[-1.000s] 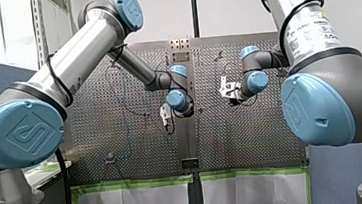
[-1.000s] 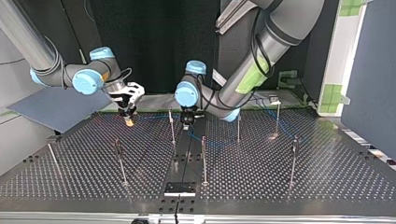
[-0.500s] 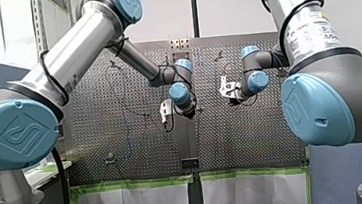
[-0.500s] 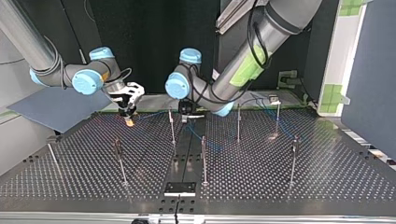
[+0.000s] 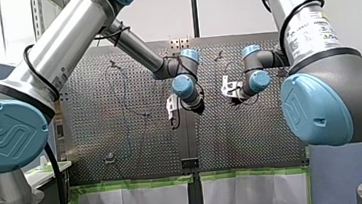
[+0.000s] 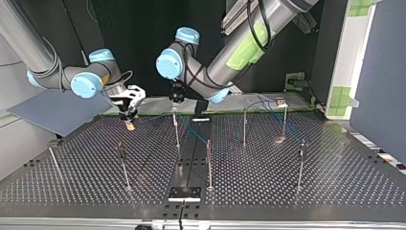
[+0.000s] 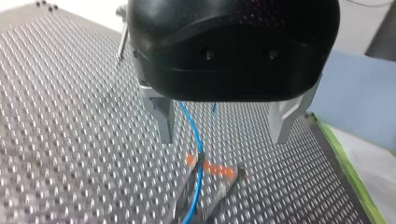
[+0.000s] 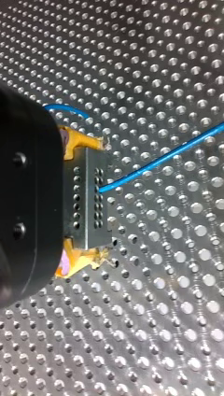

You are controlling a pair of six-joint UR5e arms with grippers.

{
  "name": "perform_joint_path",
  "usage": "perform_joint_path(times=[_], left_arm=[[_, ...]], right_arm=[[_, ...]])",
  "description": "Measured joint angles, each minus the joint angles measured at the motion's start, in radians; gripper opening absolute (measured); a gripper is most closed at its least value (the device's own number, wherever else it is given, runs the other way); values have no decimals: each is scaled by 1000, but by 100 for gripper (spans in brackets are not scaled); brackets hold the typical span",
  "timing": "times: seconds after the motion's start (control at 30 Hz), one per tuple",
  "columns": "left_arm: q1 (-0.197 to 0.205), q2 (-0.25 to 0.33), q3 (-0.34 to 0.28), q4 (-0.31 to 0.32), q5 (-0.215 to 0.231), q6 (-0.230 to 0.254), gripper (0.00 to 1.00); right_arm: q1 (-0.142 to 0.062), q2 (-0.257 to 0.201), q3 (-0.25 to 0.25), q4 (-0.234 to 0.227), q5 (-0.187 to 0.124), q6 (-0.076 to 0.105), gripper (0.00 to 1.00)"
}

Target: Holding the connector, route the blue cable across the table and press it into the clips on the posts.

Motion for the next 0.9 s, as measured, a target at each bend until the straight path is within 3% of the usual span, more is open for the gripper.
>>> perform_joint_path(times=[0.27, 0.5, 0.73, 0.9], left_arm=[[-72, -14, 21, 78, -39, -57, 100], [-81, -69, 82, 60, -68, -72, 100], [-83, -133, 149, 37, -83, -82, 100], [-78, -151, 196, 36, -118, -100, 100]], right_arm=[[-21, -20, 0, 33, 0, -1, 0], [-36, -59, 0, 41, 0, 8, 0], [-43, -65, 1, 45, 0, 10, 0], [-45, -65, 1, 44, 0, 10, 0]])
